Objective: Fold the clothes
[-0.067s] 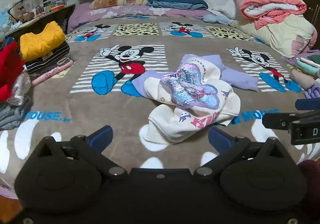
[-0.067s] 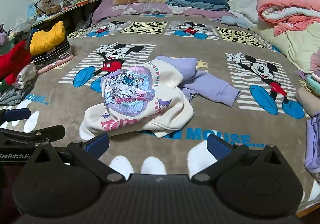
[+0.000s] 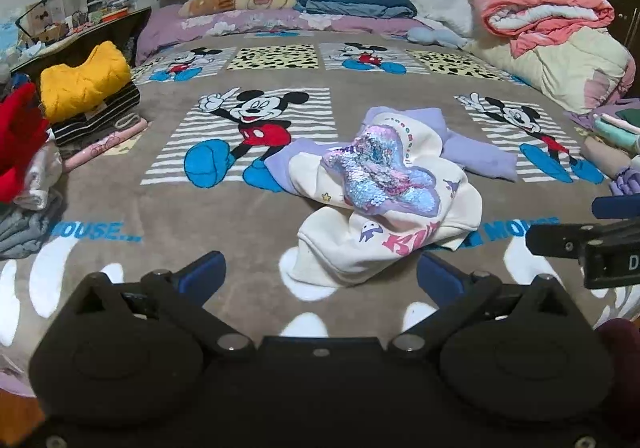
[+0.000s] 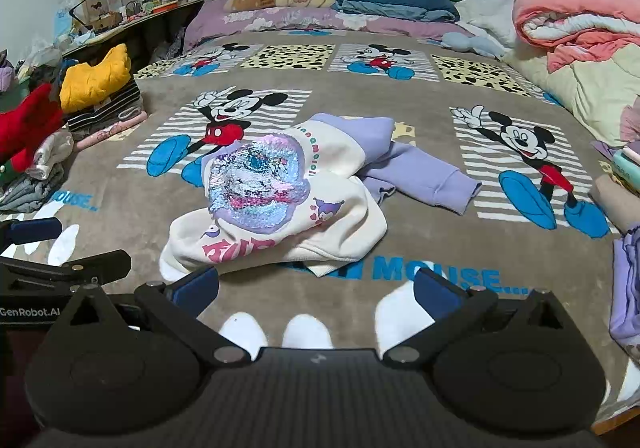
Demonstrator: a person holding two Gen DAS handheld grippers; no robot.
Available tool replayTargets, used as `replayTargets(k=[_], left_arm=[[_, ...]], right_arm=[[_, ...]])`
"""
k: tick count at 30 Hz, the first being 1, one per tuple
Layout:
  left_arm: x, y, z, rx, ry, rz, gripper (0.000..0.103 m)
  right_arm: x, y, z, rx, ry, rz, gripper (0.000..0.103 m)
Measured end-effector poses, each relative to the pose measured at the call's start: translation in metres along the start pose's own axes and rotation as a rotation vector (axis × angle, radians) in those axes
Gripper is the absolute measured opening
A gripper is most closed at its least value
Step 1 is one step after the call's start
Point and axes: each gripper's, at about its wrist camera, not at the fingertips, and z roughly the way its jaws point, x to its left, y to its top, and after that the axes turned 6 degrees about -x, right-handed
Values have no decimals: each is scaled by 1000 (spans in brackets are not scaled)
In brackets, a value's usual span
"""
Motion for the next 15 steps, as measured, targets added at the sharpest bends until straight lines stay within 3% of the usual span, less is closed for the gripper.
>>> replayTargets(k=[4, 15], left_arm=[[-13, -4, -6, -32, 26, 19, 103], [2, -3, 1, -4, -8, -20, 103]], right_arm=[[-2, 1, 0, 0, 2, -4, 103], [3, 0, -3, -7, 8, -11, 103]])
